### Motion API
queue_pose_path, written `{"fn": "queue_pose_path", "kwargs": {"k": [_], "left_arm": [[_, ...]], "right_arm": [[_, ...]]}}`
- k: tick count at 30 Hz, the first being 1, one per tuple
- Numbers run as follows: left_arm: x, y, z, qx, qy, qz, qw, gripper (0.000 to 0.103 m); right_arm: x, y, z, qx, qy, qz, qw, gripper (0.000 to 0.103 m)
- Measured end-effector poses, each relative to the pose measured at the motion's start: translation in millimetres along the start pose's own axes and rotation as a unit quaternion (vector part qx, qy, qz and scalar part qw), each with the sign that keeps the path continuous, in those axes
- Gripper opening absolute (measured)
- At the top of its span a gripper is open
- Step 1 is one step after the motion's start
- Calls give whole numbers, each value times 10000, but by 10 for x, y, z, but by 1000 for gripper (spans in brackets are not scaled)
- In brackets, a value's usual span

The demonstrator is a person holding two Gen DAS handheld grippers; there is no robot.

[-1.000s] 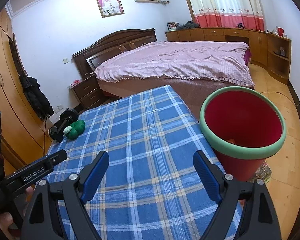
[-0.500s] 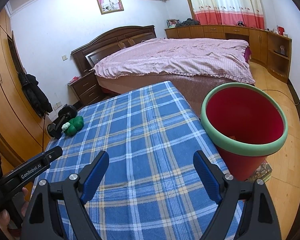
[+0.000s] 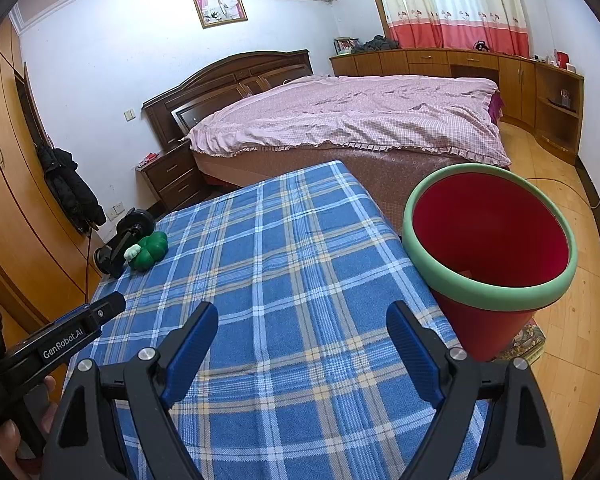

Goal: Collect trash

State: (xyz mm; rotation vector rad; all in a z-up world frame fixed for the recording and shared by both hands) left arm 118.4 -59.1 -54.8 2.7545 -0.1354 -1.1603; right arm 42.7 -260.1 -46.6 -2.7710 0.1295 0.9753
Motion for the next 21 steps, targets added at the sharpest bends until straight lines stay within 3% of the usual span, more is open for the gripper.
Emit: {"fn": "queue_pose_path", "kwargs": {"k": [21], "left_arm": [[0,16,6,3,-1,-4,10000,55]], "right_arm": [[0,0,-3,5,-5,1,10000,88]]}}
Point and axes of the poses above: each gripper's, at about its wrist camera, not at the fingertips, and x roughly the way its jaws point, y to its right, z to its underside, the point moved 8 cm from there along x, roughly the way its jaws point, and after that the axes turned 6 degrees about -x, right-handed, at the moved point
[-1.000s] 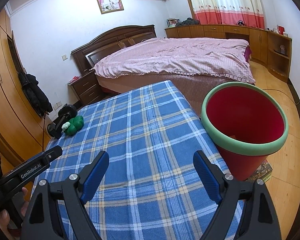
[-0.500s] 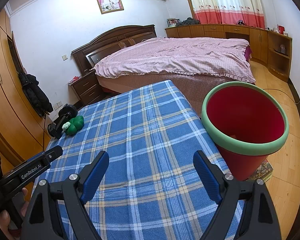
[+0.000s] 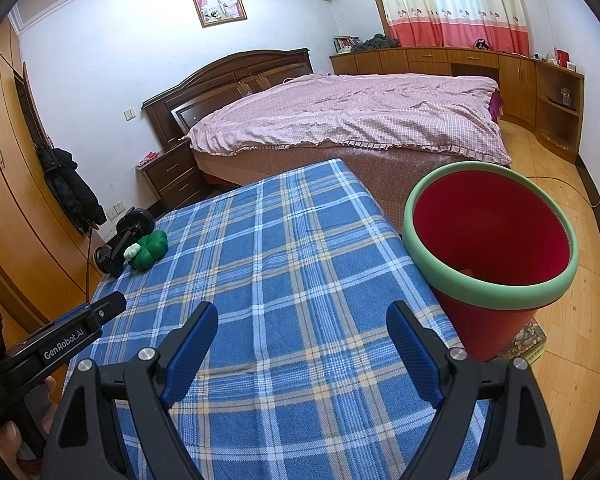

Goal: Collect trash

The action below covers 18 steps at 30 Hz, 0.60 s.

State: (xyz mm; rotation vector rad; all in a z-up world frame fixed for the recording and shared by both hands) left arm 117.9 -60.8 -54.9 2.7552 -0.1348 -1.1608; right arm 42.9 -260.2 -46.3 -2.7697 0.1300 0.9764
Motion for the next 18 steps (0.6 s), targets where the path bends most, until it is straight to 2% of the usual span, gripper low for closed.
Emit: {"fn": "queue_pose_path", "kwargs": {"k": [18], "left_arm": [[-1,-8,-5,4,-12,-8,10000,55]], "right_arm": [[-2,2,-3,2,-3,0,10000,88]]}}
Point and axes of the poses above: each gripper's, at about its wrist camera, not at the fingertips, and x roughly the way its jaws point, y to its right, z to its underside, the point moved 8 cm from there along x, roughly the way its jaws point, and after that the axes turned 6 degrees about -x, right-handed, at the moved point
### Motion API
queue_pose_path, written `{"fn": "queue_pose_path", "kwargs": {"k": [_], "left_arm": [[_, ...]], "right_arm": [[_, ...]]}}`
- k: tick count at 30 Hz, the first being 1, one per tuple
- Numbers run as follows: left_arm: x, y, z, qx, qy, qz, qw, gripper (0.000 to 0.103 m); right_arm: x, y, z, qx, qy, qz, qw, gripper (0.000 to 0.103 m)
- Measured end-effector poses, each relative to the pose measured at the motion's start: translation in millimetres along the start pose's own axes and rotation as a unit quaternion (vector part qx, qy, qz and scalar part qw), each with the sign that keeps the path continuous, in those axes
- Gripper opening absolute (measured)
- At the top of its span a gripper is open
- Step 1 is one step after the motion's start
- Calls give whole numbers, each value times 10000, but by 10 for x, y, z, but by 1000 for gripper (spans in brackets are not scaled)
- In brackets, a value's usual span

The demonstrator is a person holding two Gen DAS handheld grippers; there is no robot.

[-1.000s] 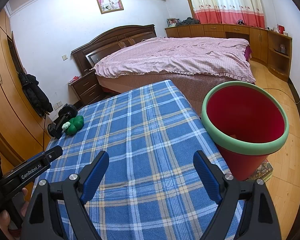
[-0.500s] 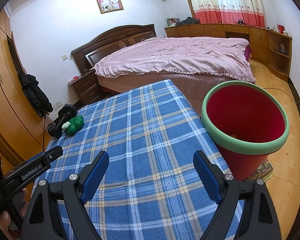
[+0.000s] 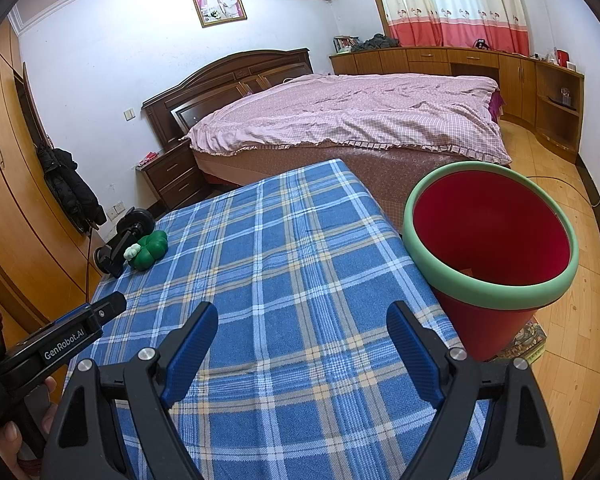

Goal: Collect trash

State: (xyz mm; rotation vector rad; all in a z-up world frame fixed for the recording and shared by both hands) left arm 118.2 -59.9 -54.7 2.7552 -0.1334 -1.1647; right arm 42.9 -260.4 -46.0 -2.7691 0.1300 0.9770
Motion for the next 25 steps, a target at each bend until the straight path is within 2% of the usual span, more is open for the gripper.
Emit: {"fn": "queue_pose_path", "kwargs": {"k": [25], "left_arm": [[22,-32,-33,-5,-36,-20,10000,55]], "right_arm": [[6,-1,-12,-18,5,12,10000,88]]}}
Point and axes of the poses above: each gripper's, at about its wrist camera, not at the fingertips, and x roughly the way its jaws point, y to its right, z to its underside, the point moved 8 cm from there along x, roughly the way its jaws point, and after that the axes turned 6 degrees about -x, right-handed, at the moved point
